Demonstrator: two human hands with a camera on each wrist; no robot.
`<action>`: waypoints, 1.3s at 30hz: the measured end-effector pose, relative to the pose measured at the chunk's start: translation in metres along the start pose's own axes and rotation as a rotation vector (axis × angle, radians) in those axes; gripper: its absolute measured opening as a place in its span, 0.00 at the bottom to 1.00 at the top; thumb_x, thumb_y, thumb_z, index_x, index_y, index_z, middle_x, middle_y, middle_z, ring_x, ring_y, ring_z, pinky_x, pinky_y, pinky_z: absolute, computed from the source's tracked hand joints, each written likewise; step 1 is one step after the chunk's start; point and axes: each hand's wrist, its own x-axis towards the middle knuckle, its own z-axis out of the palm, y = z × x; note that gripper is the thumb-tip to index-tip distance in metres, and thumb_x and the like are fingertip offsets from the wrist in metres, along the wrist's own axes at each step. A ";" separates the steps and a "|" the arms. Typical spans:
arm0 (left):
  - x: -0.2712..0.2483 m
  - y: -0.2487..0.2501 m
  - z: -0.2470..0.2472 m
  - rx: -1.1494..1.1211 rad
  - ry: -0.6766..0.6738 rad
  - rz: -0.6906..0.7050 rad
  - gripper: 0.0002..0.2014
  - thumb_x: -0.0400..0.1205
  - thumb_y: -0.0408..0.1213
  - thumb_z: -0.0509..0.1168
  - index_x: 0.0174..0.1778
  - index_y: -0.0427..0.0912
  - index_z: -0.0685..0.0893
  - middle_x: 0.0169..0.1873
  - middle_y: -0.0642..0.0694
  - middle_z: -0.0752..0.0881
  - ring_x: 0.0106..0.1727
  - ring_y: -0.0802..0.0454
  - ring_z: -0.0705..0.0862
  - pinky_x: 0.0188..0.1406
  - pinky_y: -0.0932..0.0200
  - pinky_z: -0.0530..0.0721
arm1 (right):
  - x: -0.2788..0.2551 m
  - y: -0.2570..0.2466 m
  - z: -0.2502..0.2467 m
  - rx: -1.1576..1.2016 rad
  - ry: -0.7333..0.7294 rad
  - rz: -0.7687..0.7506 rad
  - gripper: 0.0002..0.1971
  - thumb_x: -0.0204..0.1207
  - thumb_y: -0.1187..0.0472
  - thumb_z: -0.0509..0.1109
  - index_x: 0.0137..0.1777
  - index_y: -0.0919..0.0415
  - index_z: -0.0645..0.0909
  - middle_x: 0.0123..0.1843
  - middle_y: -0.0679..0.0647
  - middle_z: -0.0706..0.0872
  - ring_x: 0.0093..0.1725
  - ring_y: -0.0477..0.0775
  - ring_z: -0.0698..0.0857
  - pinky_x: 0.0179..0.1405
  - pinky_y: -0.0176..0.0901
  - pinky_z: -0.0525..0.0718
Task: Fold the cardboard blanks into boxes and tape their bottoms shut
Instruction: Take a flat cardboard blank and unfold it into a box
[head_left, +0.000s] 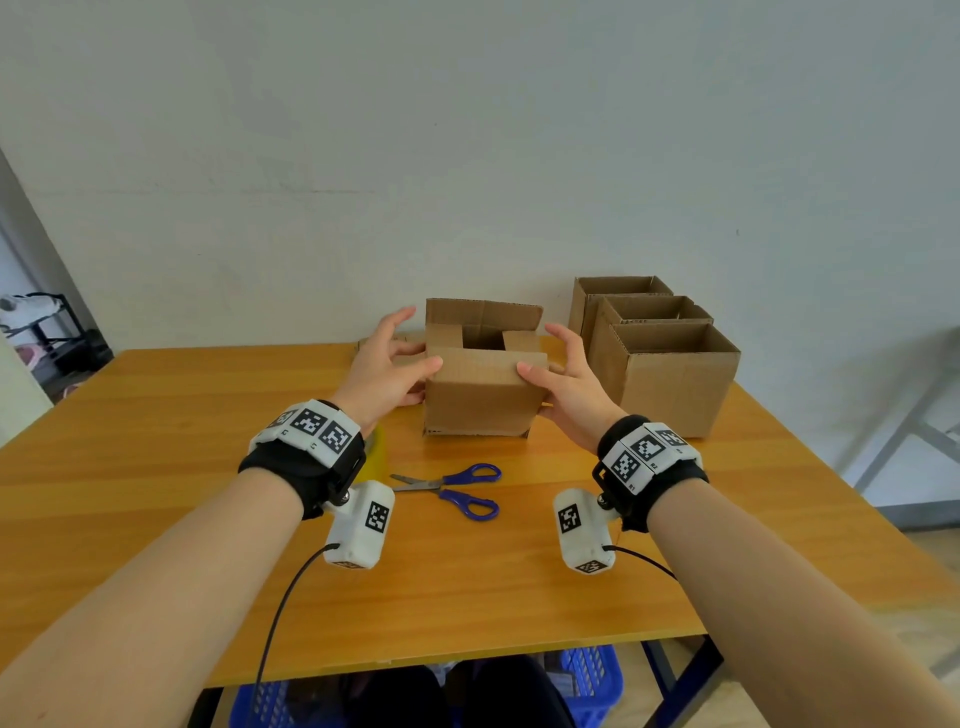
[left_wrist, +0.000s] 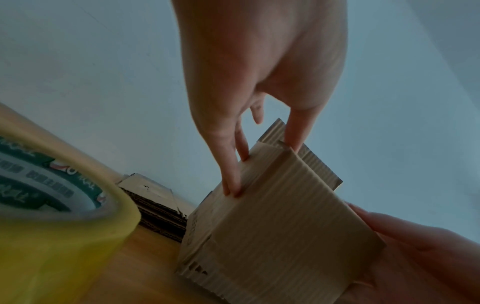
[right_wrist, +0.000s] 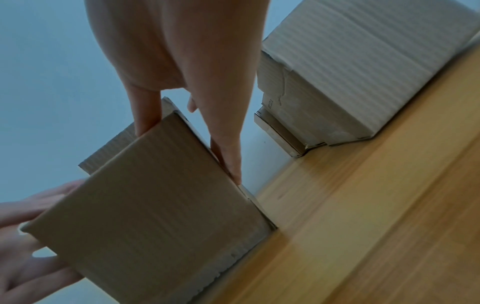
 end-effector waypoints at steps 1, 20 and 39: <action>0.000 0.001 0.000 0.026 -0.012 0.007 0.35 0.80 0.34 0.68 0.78 0.63 0.61 0.58 0.51 0.78 0.56 0.52 0.83 0.52 0.50 0.86 | 0.000 -0.001 0.000 -0.005 -0.009 -0.003 0.35 0.79 0.64 0.68 0.78 0.37 0.56 0.67 0.61 0.76 0.62 0.60 0.80 0.59 0.57 0.83; 0.000 -0.004 -0.010 0.465 -0.137 0.107 0.29 0.68 0.48 0.78 0.64 0.67 0.79 0.78 0.48 0.65 0.80 0.45 0.61 0.77 0.39 0.62 | 0.007 -0.001 0.005 -0.115 0.018 -0.050 0.17 0.78 0.59 0.70 0.65 0.46 0.77 0.71 0.61 0.76 0.67 0.61 0.77 0.58 0.54 0.85; 0.016 0.001 -0.015 0.649 -0.298 0.130 0.29 0.80 0.47 0.66 0.78 0.55 0.68 0.66 0.46 0.71 0.51 0.41 0.85 0.49 0.47 0.88 | 0.007 -0.012 0.043 -1.384 -0.134 -0.458 0.34 0.81 0.48 0.63 0.84 0.54 0.55 0.85 0.49 0.59 0.84 0.49 0.51 0.81 0.50 0.36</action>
